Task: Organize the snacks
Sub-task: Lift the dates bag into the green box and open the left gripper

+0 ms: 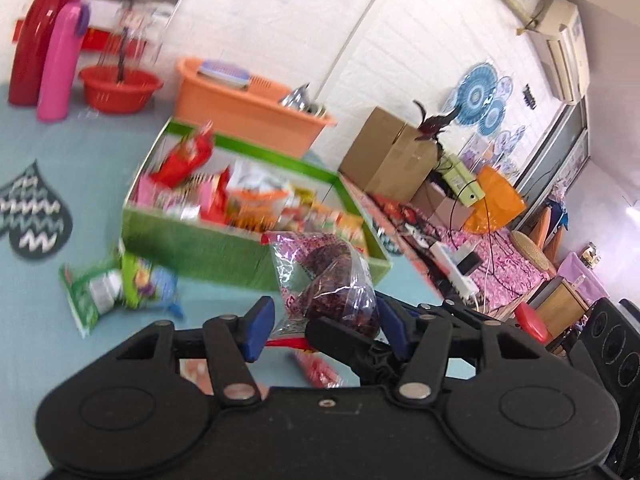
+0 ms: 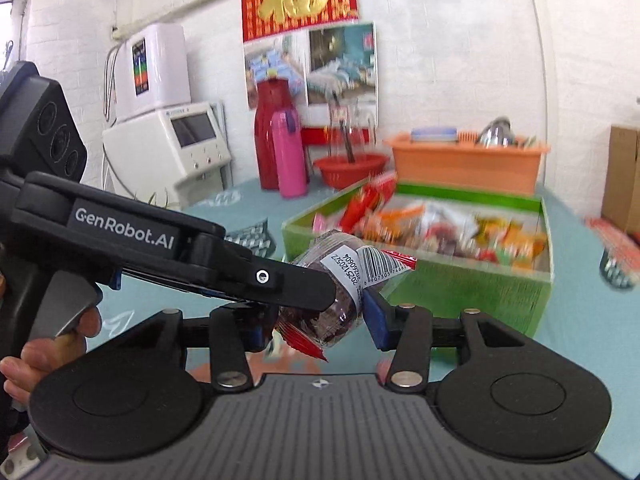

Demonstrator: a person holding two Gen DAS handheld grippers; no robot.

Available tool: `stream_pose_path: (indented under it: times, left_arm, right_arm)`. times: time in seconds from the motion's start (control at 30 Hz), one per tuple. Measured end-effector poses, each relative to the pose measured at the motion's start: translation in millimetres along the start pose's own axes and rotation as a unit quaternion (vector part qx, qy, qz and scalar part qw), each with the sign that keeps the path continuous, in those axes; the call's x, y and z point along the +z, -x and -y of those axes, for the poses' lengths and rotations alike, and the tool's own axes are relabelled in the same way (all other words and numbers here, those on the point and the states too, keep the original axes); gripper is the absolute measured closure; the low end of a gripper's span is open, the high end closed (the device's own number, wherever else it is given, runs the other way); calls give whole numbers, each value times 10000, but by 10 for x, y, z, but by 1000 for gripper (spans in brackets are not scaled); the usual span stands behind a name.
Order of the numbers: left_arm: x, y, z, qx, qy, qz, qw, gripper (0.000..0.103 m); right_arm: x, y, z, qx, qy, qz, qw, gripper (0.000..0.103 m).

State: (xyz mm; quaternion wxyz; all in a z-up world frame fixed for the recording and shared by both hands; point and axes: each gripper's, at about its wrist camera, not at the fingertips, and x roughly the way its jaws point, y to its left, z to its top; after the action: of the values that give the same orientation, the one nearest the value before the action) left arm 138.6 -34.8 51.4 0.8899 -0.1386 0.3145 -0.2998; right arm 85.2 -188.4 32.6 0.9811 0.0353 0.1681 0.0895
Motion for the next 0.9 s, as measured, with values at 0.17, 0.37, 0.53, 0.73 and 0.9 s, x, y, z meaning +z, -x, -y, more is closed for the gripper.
stream_pose_path:
  times: [0.17, 0.37, 0.53, 0.73, 0.9]
  left_arm:
    - [307, -188, 67, -74, -168, 156, 9997, 40]
    - [567, -595, 102, -131, -277, 146, 9994, 40]
    - [751, -959, 92, -234, -328, 52, 9992, 40]
    - [902, -1389, 71, -278, -332, -123, 9990, 40]
    - [970, -1705, 43, -172, -346, -287, 9988, 39]
  right_arm:
    - [225, -95, 157, -182, 236, 332, 9990, 24]
    - [349, -266, 467, -352, 260, 458, 9980, 24]
    - [390, -406, 763, -503, 214, 515, 9972, 25]
    - [407, -594, 1090, -621, 77, 457, 9970, 24]
    - [381, -763, 1271, -752, 153, 359, 9964, 25]
